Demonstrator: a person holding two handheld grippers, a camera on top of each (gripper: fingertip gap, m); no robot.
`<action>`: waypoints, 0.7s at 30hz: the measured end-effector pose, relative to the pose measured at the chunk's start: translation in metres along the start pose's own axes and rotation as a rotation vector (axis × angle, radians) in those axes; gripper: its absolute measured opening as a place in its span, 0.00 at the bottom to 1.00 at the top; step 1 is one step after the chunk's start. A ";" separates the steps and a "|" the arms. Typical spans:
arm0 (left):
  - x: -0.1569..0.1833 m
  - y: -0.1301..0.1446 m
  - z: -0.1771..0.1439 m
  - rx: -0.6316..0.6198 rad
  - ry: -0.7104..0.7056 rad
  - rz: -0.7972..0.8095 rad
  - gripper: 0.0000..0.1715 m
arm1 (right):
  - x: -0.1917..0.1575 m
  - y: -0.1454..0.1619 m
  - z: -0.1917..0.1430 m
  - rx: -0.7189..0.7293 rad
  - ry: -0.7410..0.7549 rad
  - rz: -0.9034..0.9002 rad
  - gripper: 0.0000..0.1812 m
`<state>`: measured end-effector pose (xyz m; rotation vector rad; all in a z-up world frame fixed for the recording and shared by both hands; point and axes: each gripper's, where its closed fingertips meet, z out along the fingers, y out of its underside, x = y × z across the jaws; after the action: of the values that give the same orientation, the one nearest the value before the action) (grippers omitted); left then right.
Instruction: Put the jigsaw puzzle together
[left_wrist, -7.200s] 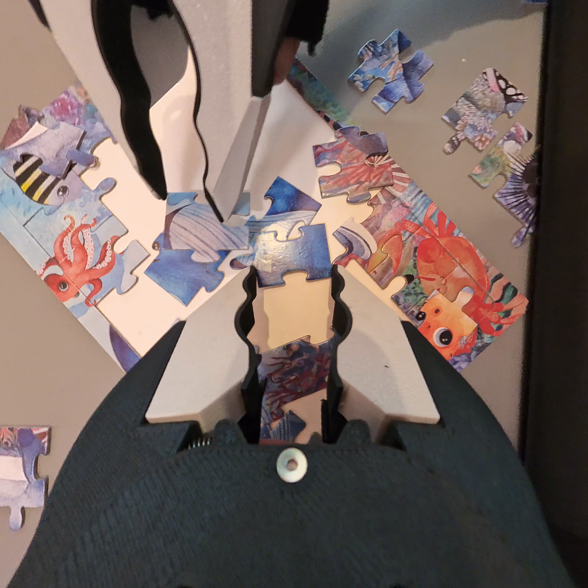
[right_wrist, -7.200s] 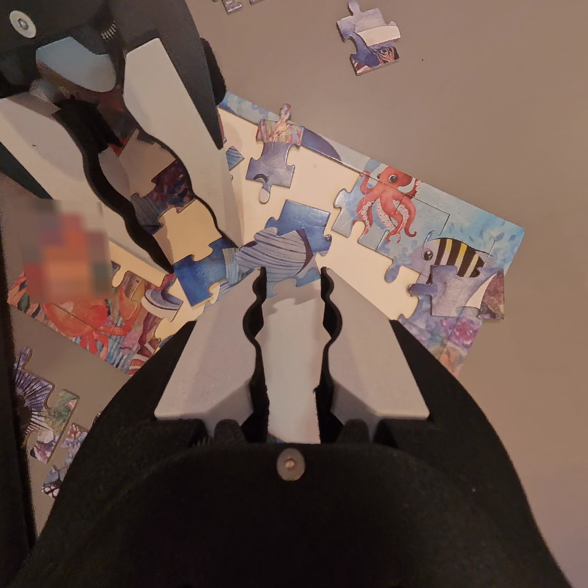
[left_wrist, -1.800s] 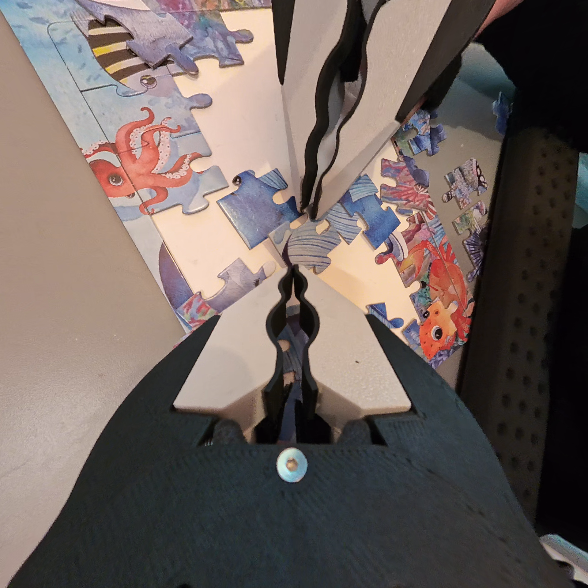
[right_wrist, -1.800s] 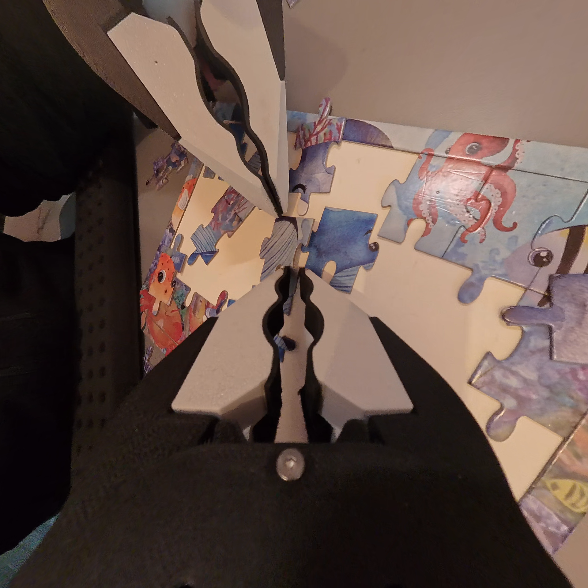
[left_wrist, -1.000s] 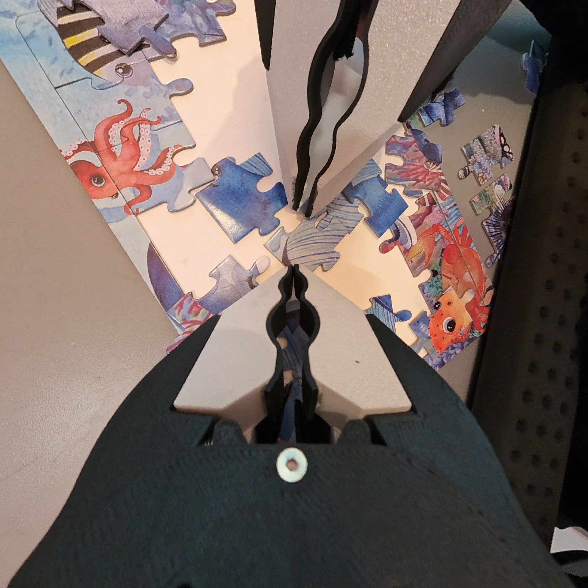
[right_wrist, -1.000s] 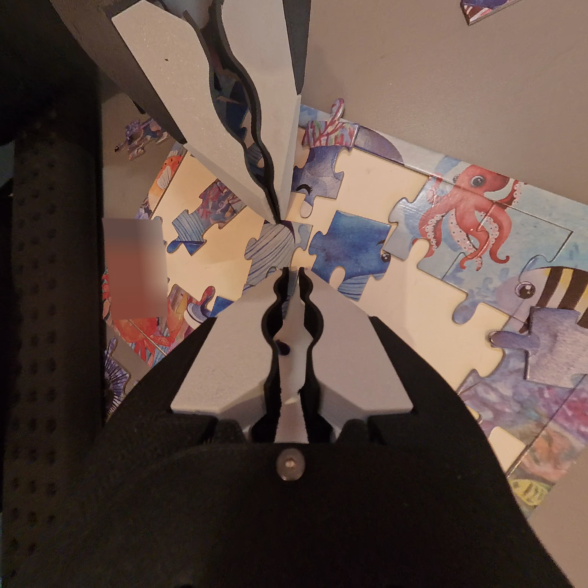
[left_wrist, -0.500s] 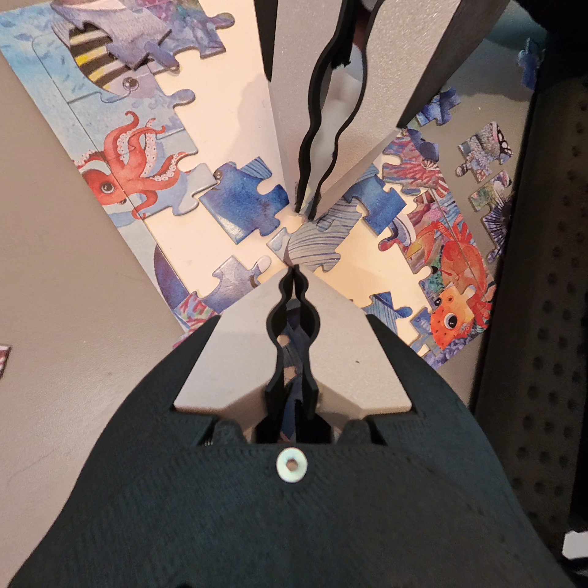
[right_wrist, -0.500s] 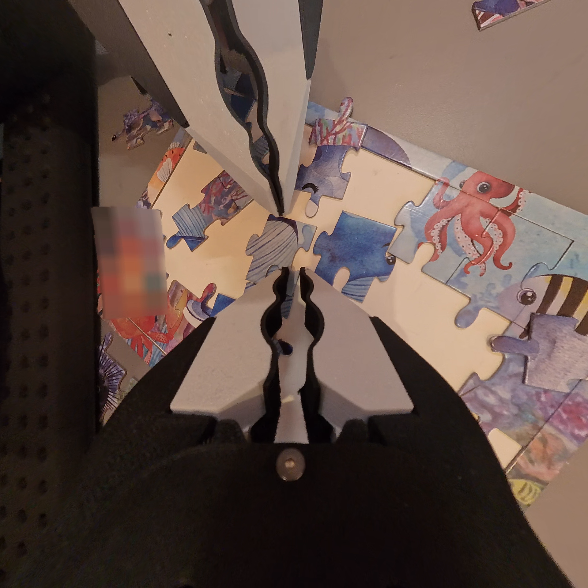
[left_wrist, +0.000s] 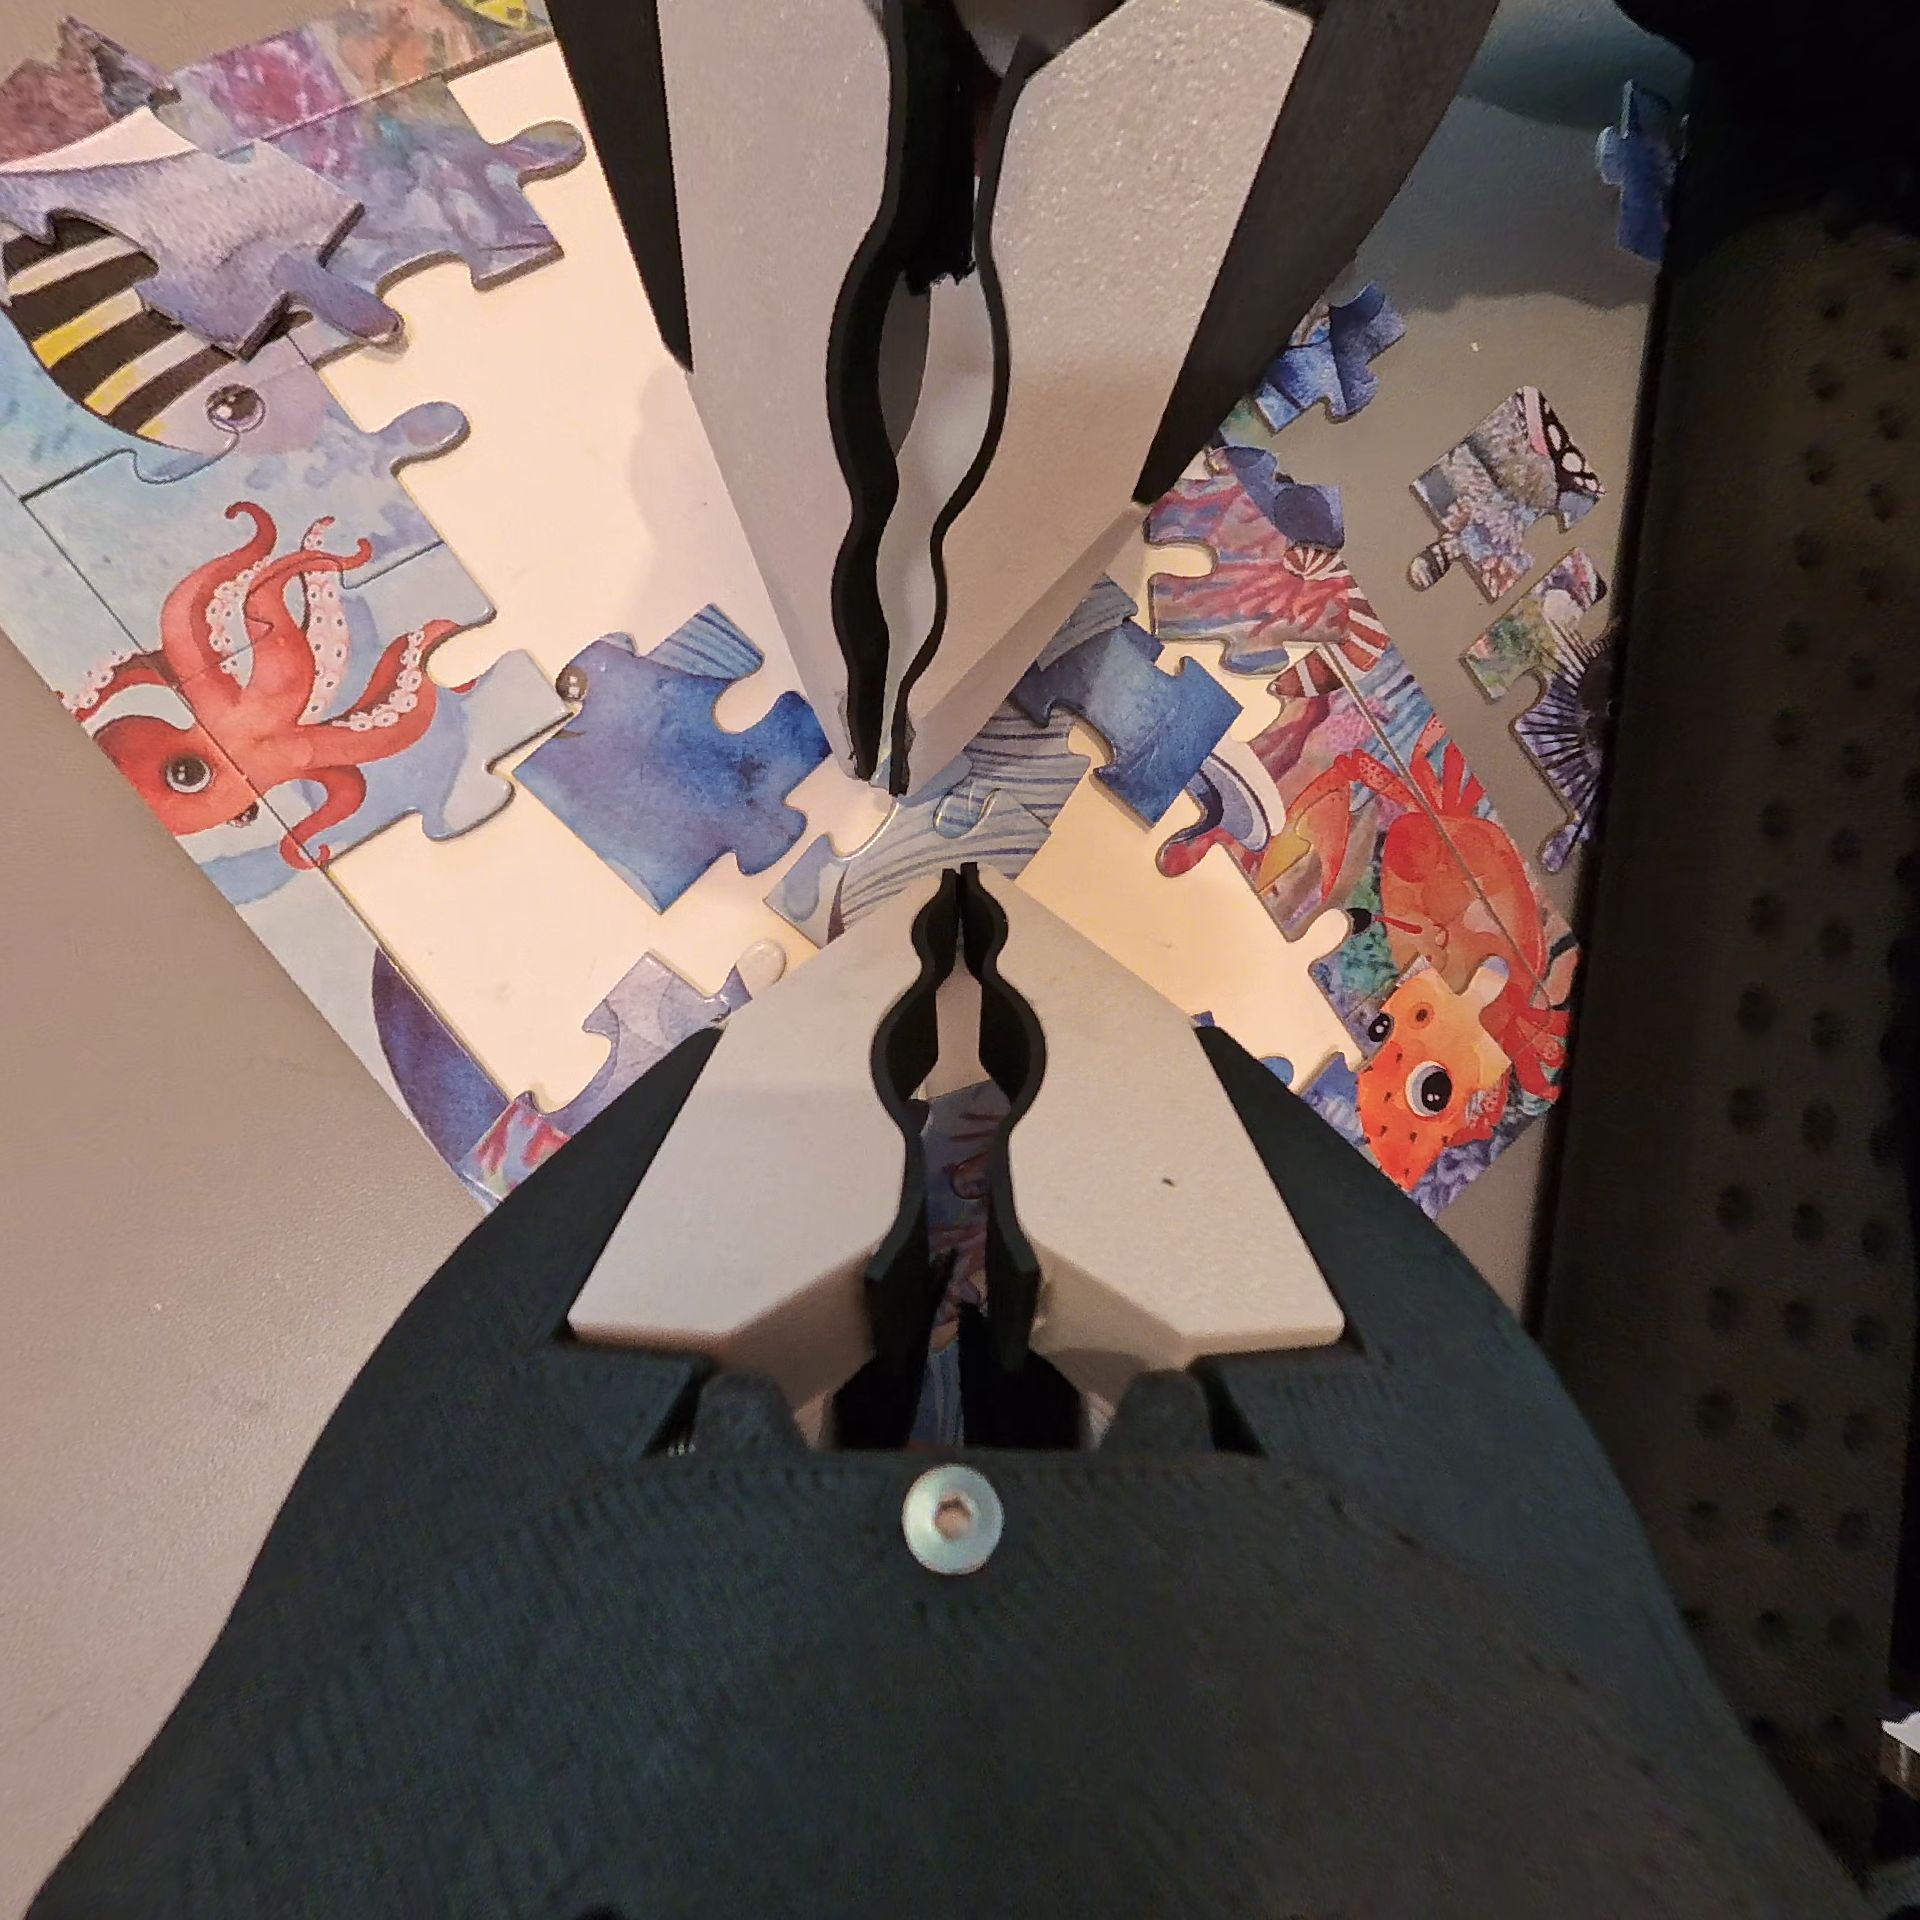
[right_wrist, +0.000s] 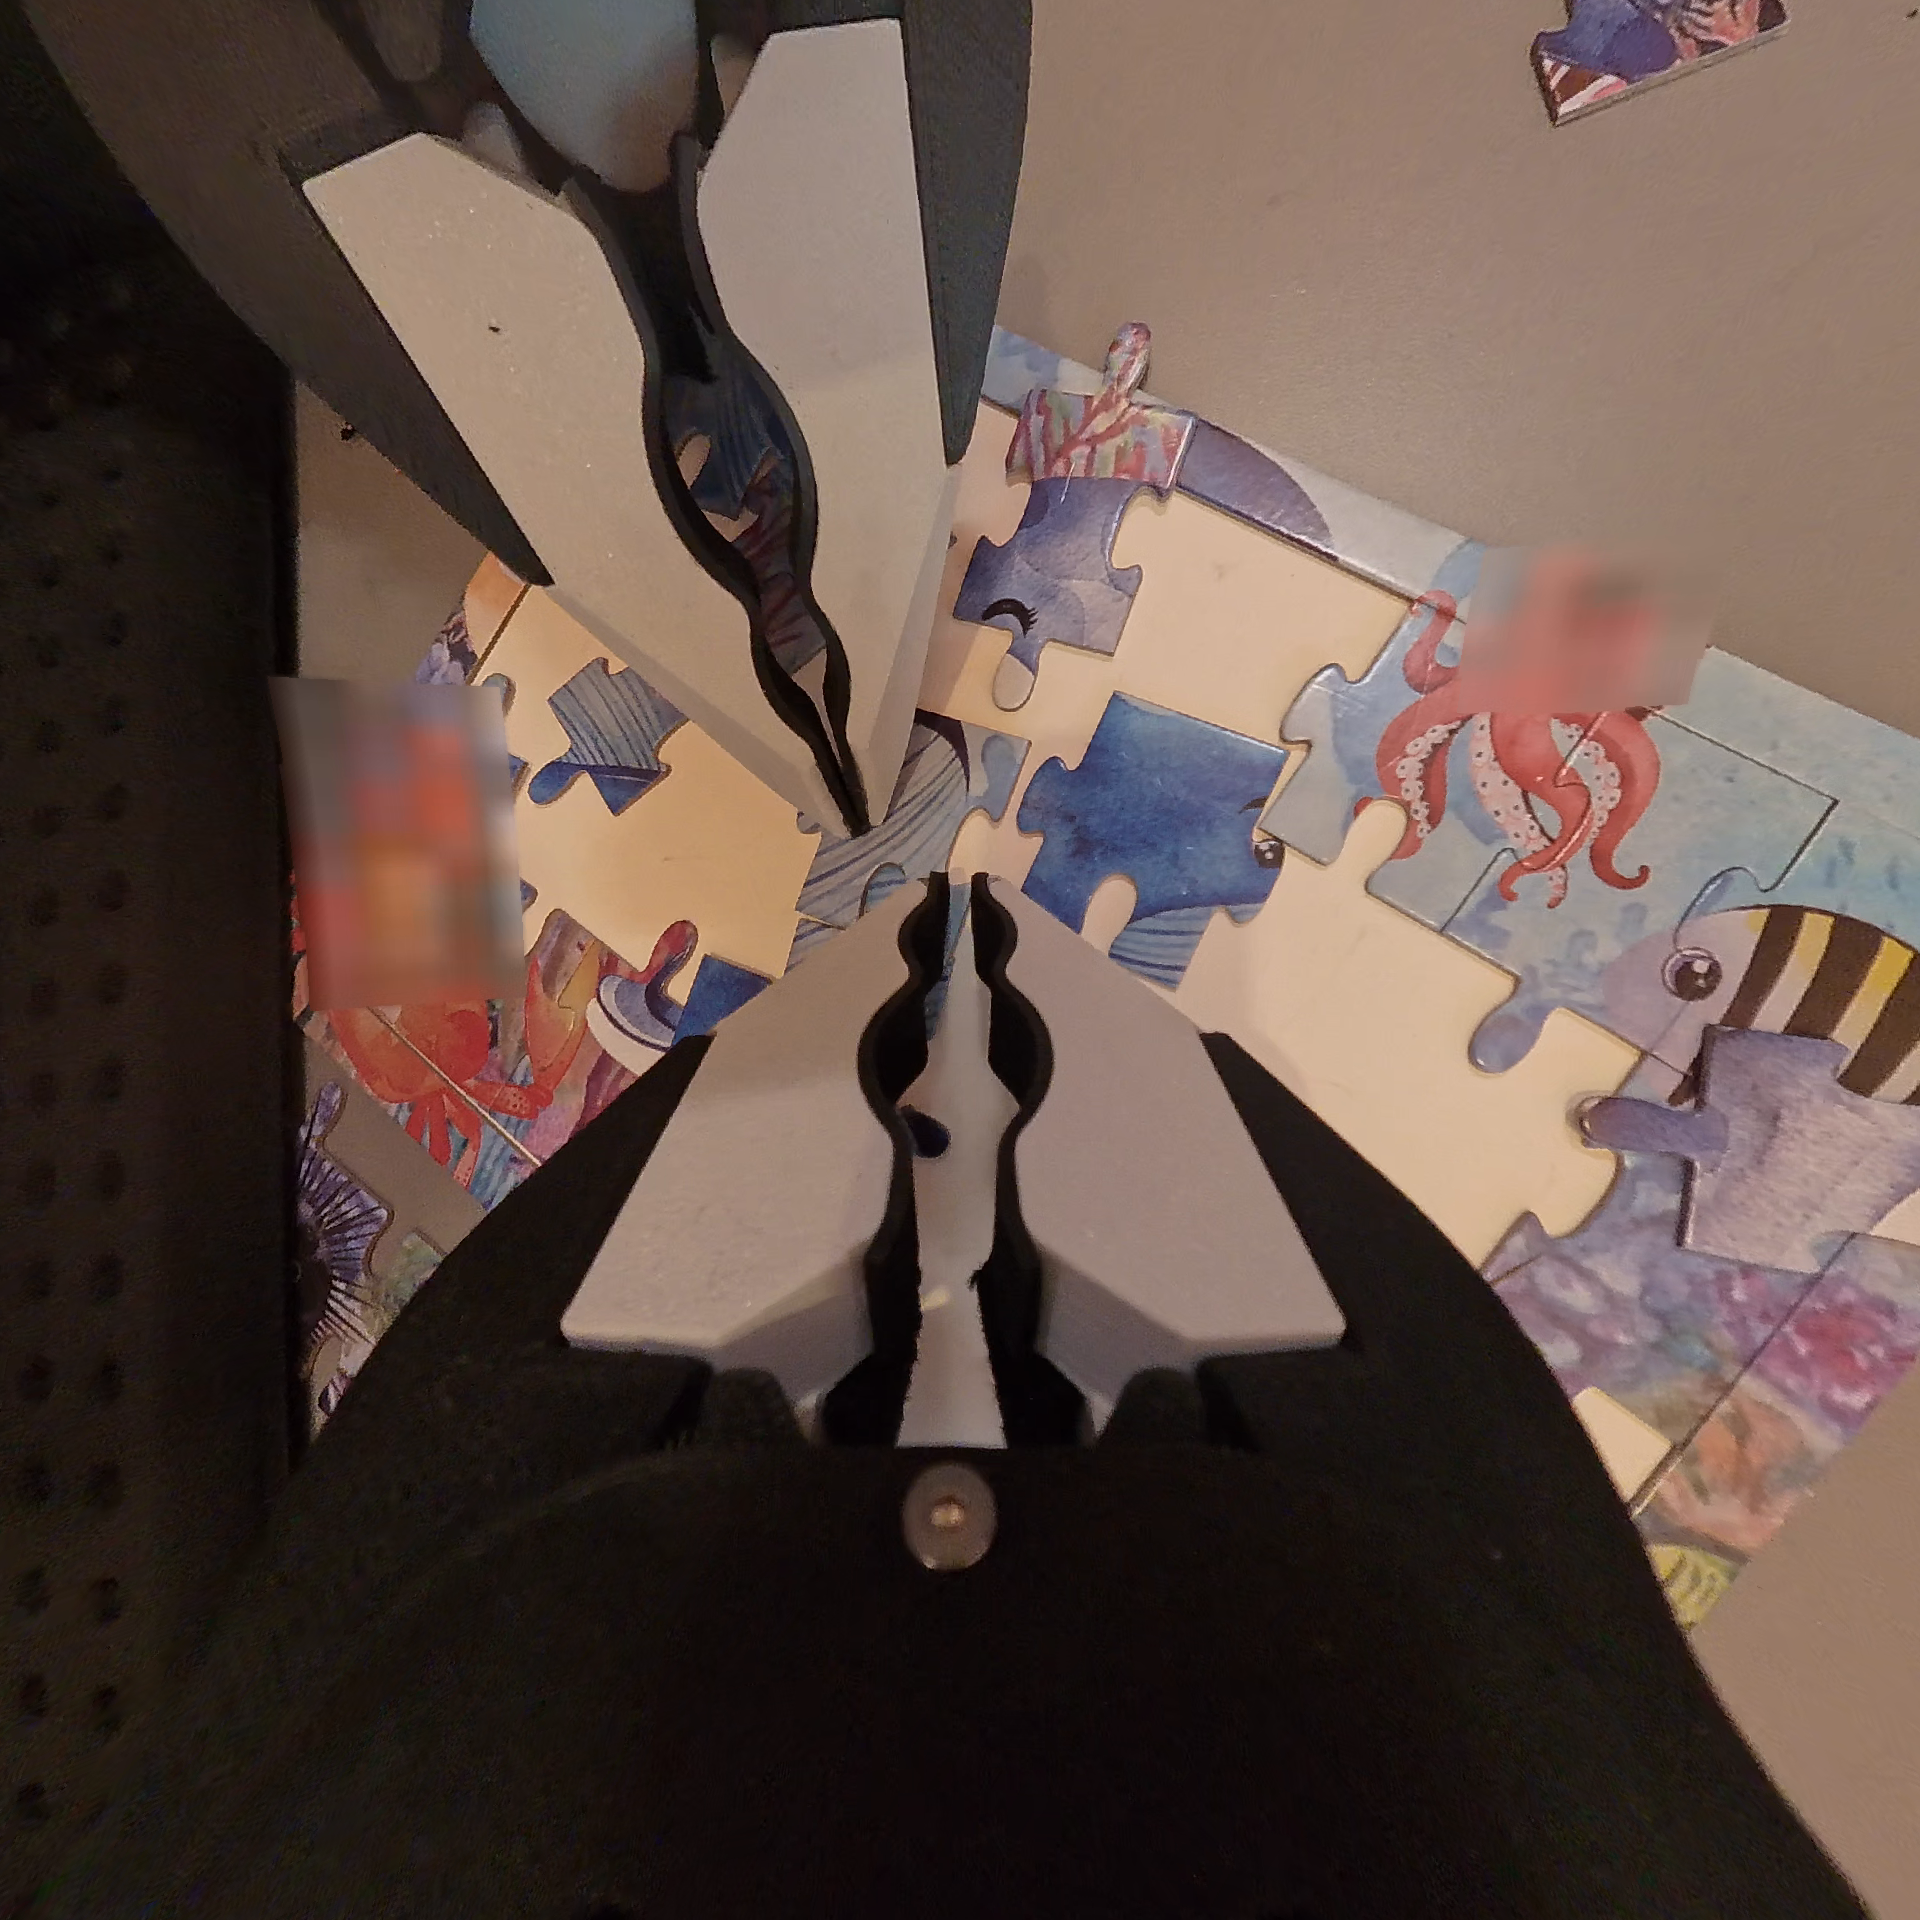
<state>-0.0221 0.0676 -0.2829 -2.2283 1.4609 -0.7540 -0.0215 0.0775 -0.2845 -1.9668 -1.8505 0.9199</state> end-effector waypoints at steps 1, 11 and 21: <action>0.000 0.000 0.000 0.001 0.001 -0.001 0.00 | 0.000 0.000 0.000 0.001 -0.001 0.002 0.01; 0.005 -0.005 0.005 0.012 0.024 -0.001 0.00 | 0.000 -0.001 0.001 0.008 0.007 -0.011 0.01; 0.005 -0.004 0.005 0.004 0.020 0.003 0.00 | 0.000 -0.002 0.002 0.014 0.009 -0.016 0.01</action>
<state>-0.0144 0.0644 -0.2828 -2.2216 1.4697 -0.7795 -0.0246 0.0775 -0.2847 -1.9419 -1.8470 0.9163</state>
